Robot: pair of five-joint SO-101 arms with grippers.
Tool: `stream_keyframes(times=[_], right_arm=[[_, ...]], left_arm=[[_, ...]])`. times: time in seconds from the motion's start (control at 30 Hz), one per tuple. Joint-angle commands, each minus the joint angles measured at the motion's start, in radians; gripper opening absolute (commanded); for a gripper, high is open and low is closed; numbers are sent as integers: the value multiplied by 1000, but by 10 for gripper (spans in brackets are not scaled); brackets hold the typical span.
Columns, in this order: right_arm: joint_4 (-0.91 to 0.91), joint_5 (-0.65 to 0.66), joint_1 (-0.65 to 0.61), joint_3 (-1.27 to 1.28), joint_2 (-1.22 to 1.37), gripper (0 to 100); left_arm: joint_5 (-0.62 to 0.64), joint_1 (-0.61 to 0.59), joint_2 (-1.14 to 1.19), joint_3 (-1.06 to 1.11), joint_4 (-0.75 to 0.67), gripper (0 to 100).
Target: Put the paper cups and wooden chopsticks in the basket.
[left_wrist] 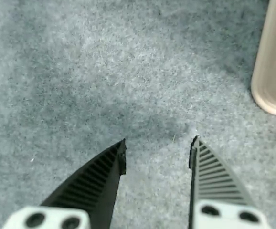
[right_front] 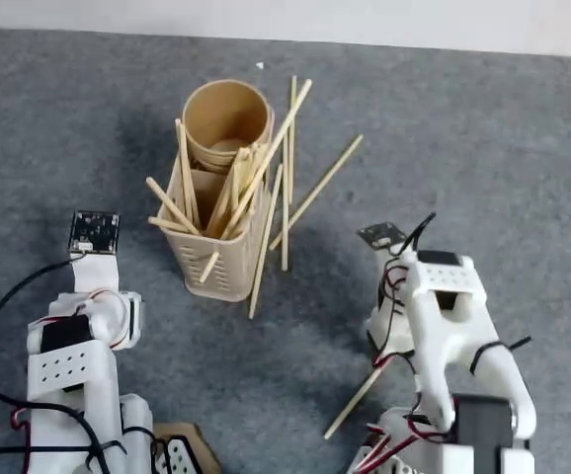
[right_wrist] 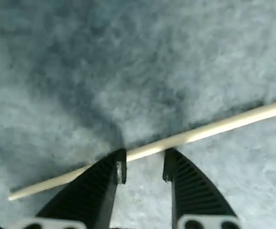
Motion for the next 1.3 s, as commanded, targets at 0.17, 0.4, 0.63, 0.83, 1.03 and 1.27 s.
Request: stream_keyframes(times=[0.17, 0.4, 0.63, 0.83, 1.03, 1.27], right_arm=[[-111, -64, 10, -8, 179, 141], [-58, -64, 12, -15, 271, 14], [-64, -158, 16, -107, 268, 4], [-64, -316, -7, -424, 191, 4], [-54, -428, -131, -654, -90, 4], [-81, -427, -341, -759, -409, 4]], left_arm=[[-9, 13, -1, -7, -9, 235], [-9, 13, -1, -7, -9, 235], [-9, 13, -1, -7, -9, 235], [-9, 13, -1, -7, -9, 235], [-9, 13, -1, -7, -12, 235], [-11, 13, -1, -7, -14, 235]])
